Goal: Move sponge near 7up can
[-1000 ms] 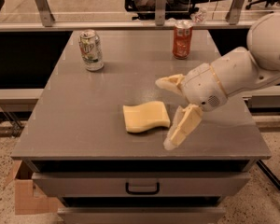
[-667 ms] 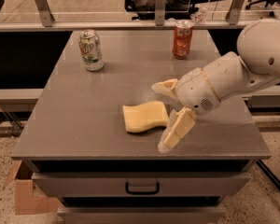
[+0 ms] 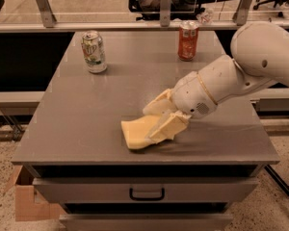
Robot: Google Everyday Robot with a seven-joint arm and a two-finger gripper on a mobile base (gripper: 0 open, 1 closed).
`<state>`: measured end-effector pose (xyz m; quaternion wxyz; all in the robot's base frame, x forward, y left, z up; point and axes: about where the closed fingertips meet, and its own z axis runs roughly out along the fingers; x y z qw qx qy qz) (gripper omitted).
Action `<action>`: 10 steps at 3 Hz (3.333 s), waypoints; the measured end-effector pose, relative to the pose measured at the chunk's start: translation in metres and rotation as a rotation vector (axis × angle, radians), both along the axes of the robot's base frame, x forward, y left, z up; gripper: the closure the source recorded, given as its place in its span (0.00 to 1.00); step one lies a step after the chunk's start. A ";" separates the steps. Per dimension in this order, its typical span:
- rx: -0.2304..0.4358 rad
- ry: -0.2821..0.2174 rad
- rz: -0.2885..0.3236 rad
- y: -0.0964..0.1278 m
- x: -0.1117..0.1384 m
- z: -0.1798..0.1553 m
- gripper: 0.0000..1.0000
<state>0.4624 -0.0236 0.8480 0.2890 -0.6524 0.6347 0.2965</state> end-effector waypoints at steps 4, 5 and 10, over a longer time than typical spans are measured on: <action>0.043 -0.118 -0.099 0.006 0.031 0.056 1.00; 0.078 -0.184 -0.290 -0.008 0.070 0.095 1.00; -0.084 -0.142 -0.437 0.063 0.179 0.079 1.00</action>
Offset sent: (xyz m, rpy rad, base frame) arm 0.0045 0.0224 0.0111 -0.0617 -0.0840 0.1072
